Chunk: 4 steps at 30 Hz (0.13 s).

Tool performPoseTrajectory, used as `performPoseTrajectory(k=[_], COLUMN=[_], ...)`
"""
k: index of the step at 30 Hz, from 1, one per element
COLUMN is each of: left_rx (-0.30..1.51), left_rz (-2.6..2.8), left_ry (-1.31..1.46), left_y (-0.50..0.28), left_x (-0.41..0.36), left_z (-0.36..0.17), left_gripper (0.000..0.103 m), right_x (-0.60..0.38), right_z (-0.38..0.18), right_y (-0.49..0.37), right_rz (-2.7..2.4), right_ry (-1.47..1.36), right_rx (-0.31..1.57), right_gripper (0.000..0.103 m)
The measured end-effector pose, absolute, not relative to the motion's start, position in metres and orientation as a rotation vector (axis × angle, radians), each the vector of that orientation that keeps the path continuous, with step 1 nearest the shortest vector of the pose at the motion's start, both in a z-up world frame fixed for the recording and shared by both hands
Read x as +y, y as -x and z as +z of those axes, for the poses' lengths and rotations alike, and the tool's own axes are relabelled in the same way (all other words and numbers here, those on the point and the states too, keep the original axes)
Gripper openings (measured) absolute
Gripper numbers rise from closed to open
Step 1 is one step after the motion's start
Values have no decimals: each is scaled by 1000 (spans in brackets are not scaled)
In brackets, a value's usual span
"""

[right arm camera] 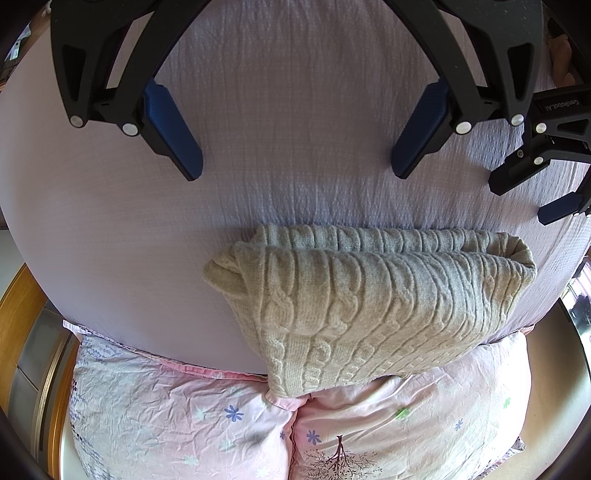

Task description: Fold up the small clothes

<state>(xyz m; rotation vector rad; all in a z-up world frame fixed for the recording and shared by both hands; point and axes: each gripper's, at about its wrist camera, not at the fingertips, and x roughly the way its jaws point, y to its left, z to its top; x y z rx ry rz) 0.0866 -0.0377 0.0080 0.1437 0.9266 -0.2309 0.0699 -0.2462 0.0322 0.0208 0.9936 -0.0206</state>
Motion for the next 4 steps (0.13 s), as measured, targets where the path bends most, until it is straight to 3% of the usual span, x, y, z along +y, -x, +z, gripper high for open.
performPoseTrajectory(k=[4], left_rx=[927], left_rz=[-231], left_ry=[-144], left_y=[-87], left_x=[-38], left_z=[8], left_gripper=[102], right_x=[-246], right_z=[32], right_y=[-70], right_rz=[-21], right_ry=[-21], right_rx=[994], right_gripper=[101])
